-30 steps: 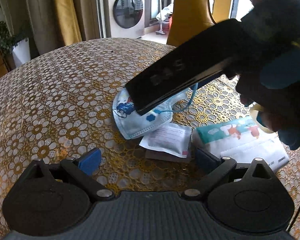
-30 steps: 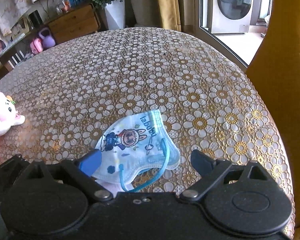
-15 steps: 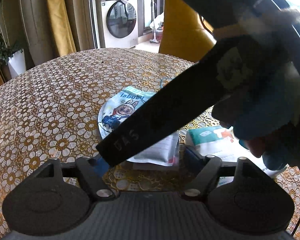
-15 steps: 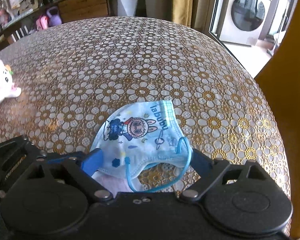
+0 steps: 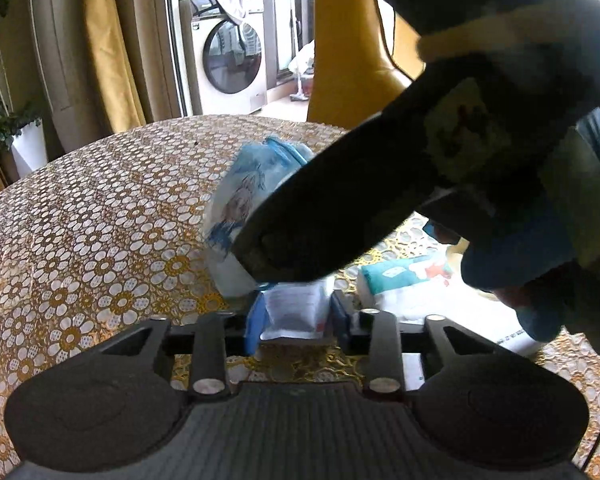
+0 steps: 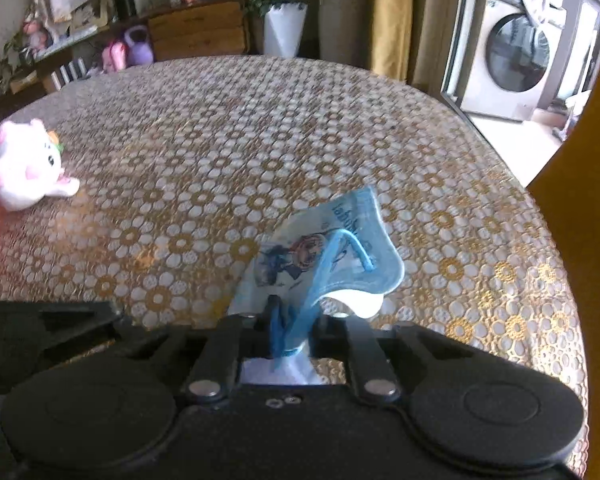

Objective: Organize soft objects
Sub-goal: 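Grasp the blue face mask with the right tool, then lift the mask with the right tool while the left tool grasps the white packet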

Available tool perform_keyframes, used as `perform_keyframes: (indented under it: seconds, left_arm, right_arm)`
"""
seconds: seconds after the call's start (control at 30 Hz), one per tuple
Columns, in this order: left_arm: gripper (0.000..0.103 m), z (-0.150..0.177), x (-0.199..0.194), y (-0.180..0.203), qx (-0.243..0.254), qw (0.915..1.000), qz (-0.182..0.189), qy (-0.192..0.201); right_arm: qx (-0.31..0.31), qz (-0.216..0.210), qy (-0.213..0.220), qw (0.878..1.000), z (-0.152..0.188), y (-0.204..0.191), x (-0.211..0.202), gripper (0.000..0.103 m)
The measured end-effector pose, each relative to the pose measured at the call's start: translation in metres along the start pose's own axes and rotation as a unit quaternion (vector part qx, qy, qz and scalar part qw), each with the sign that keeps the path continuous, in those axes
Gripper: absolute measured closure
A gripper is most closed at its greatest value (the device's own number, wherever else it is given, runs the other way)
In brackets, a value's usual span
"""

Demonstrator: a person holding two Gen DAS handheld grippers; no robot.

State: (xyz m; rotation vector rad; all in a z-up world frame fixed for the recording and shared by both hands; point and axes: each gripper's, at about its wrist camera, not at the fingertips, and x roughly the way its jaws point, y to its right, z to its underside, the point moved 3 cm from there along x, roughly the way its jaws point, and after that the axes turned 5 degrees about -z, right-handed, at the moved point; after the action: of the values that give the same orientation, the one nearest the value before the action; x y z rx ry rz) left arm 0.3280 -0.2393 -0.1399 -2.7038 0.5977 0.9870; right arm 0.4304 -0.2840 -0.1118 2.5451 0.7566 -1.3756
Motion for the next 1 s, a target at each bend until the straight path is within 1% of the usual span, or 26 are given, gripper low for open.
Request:
perform_keyframes:
  seconds: [0.2, 0.3, 0.43, 0.6, 0.77, 0.87, 0.9, 0.93, 1.0]
  left_arm:
    - [0.088, -0.002, -0.011, -0.004, -0.015, 0.9997, 0.020, 0.006]
    - [0.091, -0.003, -0.017, -0.007, -0.019, 0.9995, 0.025, 0.011]
    - [0.093, -0.006, -0.027, -0.019, -0.037, 0.9989, 0.021, 0.018]
    - [0.095, -0.008, -0.043, -0.042, -0.071, 0.9972, 0.013, 0.022]
    - [0.095, -0.007, -0.050, -0.068, -0.096, 0.9951, -0.008, 0.021]
    - [0.095, -0.008, -0.047, -0.073, -0.105, 0.9944, 0.003, 0.012]
    - [0.095, -0.009, -0.046, -0.074, -0.103, 0.9946, -0.002, 0.011]
    - [0.095, -0.009, -0.046, -0.073, -0.100, 0.9950, 0.001, 0.008]
    - [0.094, -0.009, -0.046, -0.070, -0.098, 0.9950, 0.015, 0.007]
  right_arm:
    - [0.038, -0.004, 0.046, 0.998, 0.000, 0.016, -0.024, 0.100]
    - [0.057, -0.007, 0.057, 0.997, 0.001, 0.023, -0.033, 0.100]
    - [0.076, -0.010, 0.068, 0.995, 0.007, 0.029, -0.048, 0.100]
    - [0.083, -0.014, 0.080, 0.993, 0.014, 0.026, -0.065, 0.100]
    - [0.090, -0.019, 0.084, 0.992, 0.018, 0.020, -0.071, 0.100]
    - [0.091, -0.021, 0.081, 0.992, 0.021, 0.018, -0.073, 0.100]
    - [0.093, -0.024, 0.079, 0.992, 0.021, 0.018, -0.073, 0.100]
    - [0.097, -0.029, 0.077, 0.992, 0.022, 0.018, -0.072, 0.100]
    - [0.102, -0.032, 0.074, 0.991, 0.023, 0.017, -0.070, 0.100]
